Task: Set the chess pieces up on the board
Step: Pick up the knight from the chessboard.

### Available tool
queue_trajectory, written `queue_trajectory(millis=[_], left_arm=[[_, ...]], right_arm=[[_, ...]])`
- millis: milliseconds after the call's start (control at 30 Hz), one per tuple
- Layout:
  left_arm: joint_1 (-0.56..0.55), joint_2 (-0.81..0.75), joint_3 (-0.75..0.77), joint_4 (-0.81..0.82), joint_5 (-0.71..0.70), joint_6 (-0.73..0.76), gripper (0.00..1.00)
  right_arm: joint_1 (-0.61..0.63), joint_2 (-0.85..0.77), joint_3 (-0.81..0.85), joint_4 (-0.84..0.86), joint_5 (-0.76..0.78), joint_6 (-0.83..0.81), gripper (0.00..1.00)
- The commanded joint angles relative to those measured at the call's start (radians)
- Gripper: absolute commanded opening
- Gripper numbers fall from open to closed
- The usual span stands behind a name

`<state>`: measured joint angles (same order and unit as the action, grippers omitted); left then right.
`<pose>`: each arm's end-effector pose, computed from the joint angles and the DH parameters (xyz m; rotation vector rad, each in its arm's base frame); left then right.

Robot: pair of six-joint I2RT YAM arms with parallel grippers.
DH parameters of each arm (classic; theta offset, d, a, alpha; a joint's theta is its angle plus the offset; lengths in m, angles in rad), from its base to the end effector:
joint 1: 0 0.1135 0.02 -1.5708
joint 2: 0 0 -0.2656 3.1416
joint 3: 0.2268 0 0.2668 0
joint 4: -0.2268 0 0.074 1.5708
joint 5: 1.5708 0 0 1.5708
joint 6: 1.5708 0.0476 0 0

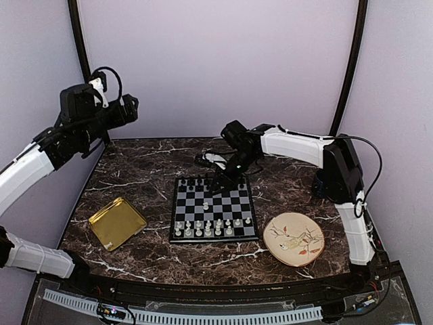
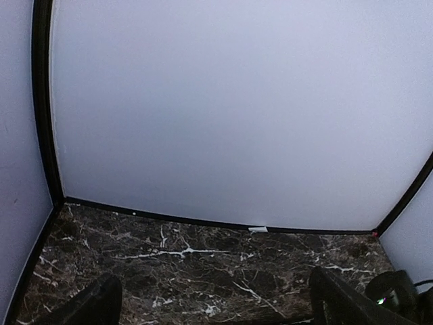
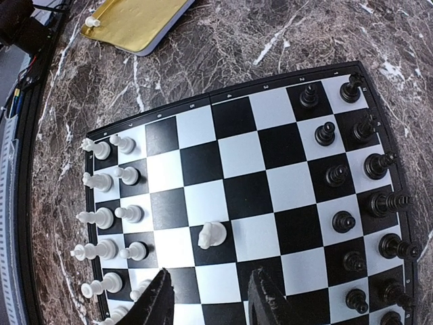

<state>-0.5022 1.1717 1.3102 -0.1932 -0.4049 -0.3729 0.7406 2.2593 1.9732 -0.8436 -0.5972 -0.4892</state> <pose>0.2576 -0.1201 0.4471 -0.2072 1.6188 -0.3448 0.3535 0.3595 0.2003 -1.6766 2.0573 0.8829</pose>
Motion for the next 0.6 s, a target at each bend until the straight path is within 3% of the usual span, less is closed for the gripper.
queue_trajectory(millis=[0,167,433,567], left_arm=[[0.0,-0.098,-0.267,0.293,0.066,0.264,0.99],[0.0,-0.072,-0.346,0.304,0.039,0.346,0.99],[0.028,0.079,-0.28,0.196,0.136,0.232,0.99],[0.03,0.04,-0.367,0.269,-0.009,0.171,0.99]], right_arm=[[0.031,-0.003,0.006,0.013,0.038,-0.031,0.39],[0.064,-0.025,-0.036,0.044,0.096,-0.067,0.39],[0.114,0.019,0.002,0.027,0.149,-0.091,0.4],[0.128,0.043,0.005,0.027,0.174,-0.095,0.4]])
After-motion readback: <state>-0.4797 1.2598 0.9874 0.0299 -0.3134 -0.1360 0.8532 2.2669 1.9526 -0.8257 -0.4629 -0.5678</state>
